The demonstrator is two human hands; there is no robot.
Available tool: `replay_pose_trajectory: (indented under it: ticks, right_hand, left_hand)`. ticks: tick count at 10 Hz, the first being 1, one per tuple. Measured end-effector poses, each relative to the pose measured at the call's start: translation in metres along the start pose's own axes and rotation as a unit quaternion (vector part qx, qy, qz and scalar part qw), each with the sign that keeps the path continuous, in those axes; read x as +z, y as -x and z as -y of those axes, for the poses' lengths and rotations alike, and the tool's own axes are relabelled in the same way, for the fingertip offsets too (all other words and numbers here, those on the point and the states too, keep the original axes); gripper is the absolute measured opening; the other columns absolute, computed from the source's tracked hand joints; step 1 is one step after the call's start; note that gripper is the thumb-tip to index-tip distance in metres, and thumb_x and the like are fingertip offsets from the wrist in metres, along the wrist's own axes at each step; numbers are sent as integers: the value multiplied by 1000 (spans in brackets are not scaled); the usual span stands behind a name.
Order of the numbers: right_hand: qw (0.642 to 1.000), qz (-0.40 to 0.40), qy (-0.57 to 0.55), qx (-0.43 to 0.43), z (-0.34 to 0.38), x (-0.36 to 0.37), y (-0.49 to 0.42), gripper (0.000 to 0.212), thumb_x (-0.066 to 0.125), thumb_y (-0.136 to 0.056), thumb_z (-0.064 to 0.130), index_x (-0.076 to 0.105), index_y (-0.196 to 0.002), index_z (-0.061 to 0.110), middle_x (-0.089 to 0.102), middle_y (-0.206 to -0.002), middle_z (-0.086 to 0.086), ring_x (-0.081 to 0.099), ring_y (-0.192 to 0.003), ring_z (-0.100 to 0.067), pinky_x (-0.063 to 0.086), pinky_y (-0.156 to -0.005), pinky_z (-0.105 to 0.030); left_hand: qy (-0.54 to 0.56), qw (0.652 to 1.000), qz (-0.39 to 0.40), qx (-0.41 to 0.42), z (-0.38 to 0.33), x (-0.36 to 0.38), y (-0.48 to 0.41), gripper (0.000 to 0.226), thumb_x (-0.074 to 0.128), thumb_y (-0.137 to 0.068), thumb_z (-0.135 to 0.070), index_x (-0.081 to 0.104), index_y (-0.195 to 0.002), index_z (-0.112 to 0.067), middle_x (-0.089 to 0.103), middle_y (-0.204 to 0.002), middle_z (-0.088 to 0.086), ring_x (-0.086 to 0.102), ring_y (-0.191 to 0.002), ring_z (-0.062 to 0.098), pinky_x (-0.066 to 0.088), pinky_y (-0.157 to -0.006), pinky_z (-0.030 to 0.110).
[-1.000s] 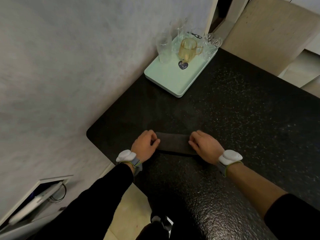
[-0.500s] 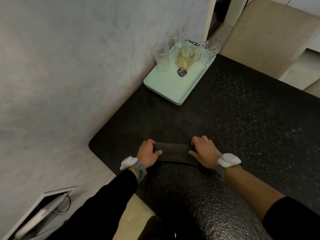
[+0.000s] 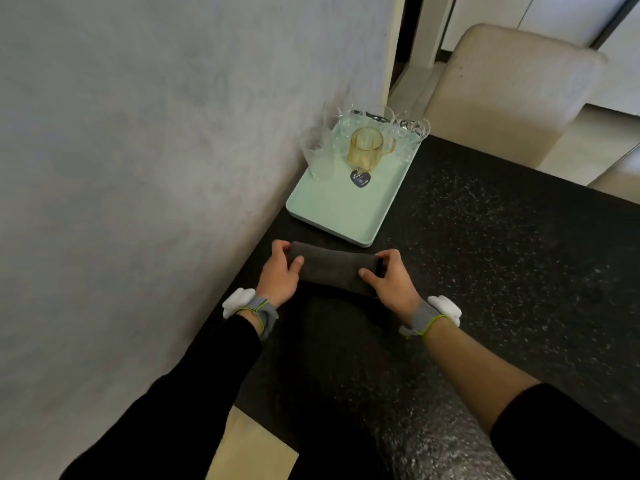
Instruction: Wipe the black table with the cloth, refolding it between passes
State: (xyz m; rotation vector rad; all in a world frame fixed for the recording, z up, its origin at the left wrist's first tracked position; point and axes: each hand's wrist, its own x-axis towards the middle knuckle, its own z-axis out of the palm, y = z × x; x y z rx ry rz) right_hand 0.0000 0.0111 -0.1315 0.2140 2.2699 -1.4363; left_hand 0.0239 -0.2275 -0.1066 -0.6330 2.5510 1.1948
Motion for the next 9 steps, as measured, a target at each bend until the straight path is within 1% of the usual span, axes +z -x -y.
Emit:
replay_pose_trajectory:
  ticks: [1, 2, 3, 4, 5, 6, 7, 8, 9]
  right_hand:
    - [996, -39, -75, 41, 5, 30, -29, 40, 75, -87, 28, 49, -117, 26, 61, -108, 1, 64, -103, -24, 57, -87, -53]
    - [989, -71, -107, 67, -1, 53, -48, 41, 75, -80, 30, 51, -113, 31, 67, -112, -5, 68, -101, -26, 58, -86, -55]
    - [985, -91, -118, 84, -5, 62, -55, 37, 75, -84, 20, 48, -108, 28, 67, -110, -8, 69, -100, -28, 58, -85, -56]
    - [982, -118, -112, 96, -8, 66, -59, 34, 77, -83, 19, 49, -97, 32, 67, -106, -6, 69, -98, -27, 58, -85, -55]
    - [985, -125, -81, 89, -11, 68, -63, 22, 76, -79, 24, 59, -89, 32, 69, -98, -4, 70, -95, -26, 58, -87, -52]
    - [986, -100, -99, 93, -3, 61, -56, 17, 73, -86, 18, 64, -96, 27, 71, -97, -4, 71, -93, -27, 58, -90, -52]
    - [985, -73, -128, 93, 6, 53, -43, 13, 68, -91, 10, 66, -102, 17, 71, -93, -6, 71, -87, -27, 58, -89, -54]
    - [984, -57, -143, 85, 17, 40, -27, 10, 63, -95, 6, 65, -103, 12, 69, -92, -11, 70, -85, -26, 59, -89, -50]
    - [982, -65, -165, 58, 37, 0, 4, 6, 59, -98, 6, 62, -102, 9, 67, -93, -16, 70, -80, -22, 60, -76, -41]
  left_hand:
    - [-5, 1000, -13, 15, 3, -15, -43, 40, 53, -102, -24, 41, -138, -12, 56, -136, 13, 55, -124, 30, 42, -98, 35]
    - [-9, 1000, -7, 19, 10, -19, -73, 42, 50, -102, -14, 39, -143, -8, 52, -141, 16, 51, -129, 32, 39, -103, 35]
    - [-10, 999, -12, 29, 14, -19, -86, 41, 48, -103, -10, 40, -143, -6, 52, -141, 18, 50, -130, 34, 37, -104, 35]
    - [-12, 999, -8, 28, 18, -19, -94, 41, 46, -102, -7, 41, -143, -5, 51, -142, 19, 49, -131, 35, 36, -104, 34]
    - [-31, 999, 10, 25, 23, -19, -101, 45, 45, -101, -5, 41, -146, -5, 51, -144, 19, 47, -134, 34, 35, -108, 34]
    - [-48, 998, 32, 17, 19, -22, -99, 52, 50, -99, -6, 38, -149, -4, 47, -148, 20, 43, -138, 34, 32, -112, 35]
    - [-56, 998, 40, 13, 15, -24, -95, 57, 53, -98, -8, 35, -151, -3, 43, -151, 19, 40, -140, 34, 30, -114, 36]
    - [-60, 998, 27, 16, 10, -24, -89, 58, 54, -97, -9, 35, -151, -3, 41, -152, 19, 39, -141, 33, 30, -115, 36]
    - [-50, 998, 2, 43, -20, -28, -70, 56, 57, -95, -10, 40, -148, -4, 43, -150, 18, 41, -139, 32, 31, -114, 36]
